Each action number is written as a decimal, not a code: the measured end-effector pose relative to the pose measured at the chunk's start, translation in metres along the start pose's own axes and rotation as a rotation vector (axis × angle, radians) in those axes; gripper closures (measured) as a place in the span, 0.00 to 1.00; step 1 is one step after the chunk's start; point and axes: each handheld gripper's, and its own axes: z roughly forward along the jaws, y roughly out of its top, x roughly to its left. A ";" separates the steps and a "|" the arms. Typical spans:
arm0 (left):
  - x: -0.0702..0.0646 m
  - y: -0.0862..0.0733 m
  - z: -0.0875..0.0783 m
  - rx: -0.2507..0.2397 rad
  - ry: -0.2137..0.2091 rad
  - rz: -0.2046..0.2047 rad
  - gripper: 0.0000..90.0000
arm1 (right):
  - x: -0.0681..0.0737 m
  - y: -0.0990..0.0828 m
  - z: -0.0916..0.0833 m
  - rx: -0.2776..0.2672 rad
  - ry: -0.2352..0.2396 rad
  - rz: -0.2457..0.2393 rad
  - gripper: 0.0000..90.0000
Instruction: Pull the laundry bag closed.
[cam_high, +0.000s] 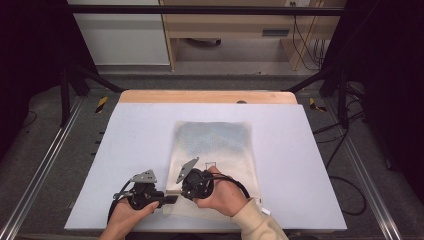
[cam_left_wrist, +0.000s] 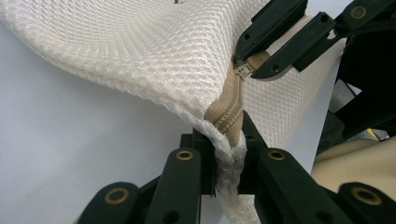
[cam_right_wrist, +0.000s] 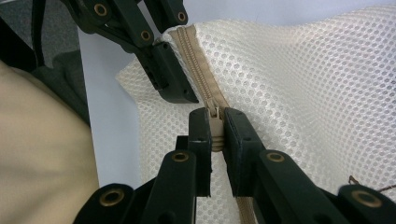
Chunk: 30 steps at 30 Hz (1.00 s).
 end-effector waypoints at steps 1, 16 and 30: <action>0.000 0.000 0.001 0.001 -0.001 0.001 0.91 | 0.000 0.000 0.000 -0.001 0.001 0.011 0.91; -0.010 0.004 0.010 -0.004 0.034 0.057 0.91 | -0.001 -0.014 -0.007 -0.022 -0.008 0.022 0.91; -0.016 0.006 0.015 -0.012 0.046 0.091 0.91 | -0.002 -0.023 -0.011 -0.039 -0.010 0.041 0.91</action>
